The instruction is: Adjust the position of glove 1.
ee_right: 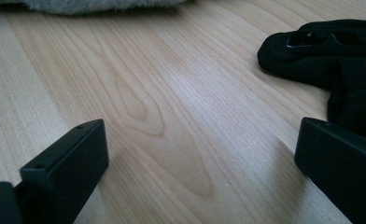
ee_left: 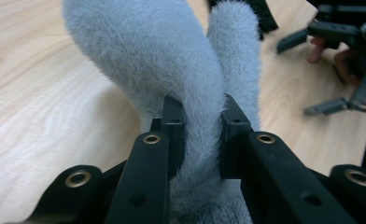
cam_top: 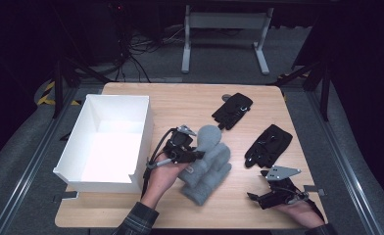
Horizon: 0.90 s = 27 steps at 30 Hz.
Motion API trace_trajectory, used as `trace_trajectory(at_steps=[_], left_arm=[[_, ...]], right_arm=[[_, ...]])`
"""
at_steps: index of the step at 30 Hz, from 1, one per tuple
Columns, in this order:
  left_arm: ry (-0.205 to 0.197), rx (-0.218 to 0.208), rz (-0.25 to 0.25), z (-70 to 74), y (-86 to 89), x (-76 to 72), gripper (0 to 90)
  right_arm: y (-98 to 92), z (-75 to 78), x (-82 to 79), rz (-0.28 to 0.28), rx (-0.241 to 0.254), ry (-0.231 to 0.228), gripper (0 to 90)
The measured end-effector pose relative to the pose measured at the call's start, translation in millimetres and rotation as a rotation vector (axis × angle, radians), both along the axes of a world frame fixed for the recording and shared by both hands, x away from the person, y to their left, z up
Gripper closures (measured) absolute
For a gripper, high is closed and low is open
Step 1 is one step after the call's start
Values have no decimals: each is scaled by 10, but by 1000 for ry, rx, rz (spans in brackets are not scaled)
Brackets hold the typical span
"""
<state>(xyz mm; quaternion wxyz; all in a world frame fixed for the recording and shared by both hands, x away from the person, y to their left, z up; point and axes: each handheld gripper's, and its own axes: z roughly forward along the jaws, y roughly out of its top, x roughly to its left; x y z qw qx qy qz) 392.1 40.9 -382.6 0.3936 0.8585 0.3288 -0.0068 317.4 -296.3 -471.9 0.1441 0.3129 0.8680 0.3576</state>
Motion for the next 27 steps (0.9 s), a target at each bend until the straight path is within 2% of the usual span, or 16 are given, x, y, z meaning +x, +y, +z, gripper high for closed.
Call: trace_trajectory(at_steps=[3,8,13,19,23,27], left_arm=[[-8,10,-10,7,-39,-77,772],[0,31,-41,-40,-133,-197,771],[-4,53,-47,-97,-176,-207,770],[10,73,-53,-218,-252,-200,752],[2,94,-57,-264,-287,-206,696],[-24,89,-53,-233,-269,-216,558]], right_arm=[[1,0,0,-1,0,0,33],[1,0,0,-1,0,0,33],[1,0,0,-1,0,0,33],[1,0,0,-1,0,0,33],[1,0,0,-2,0,0,33],[1,0,0,-1,0,0,33]])
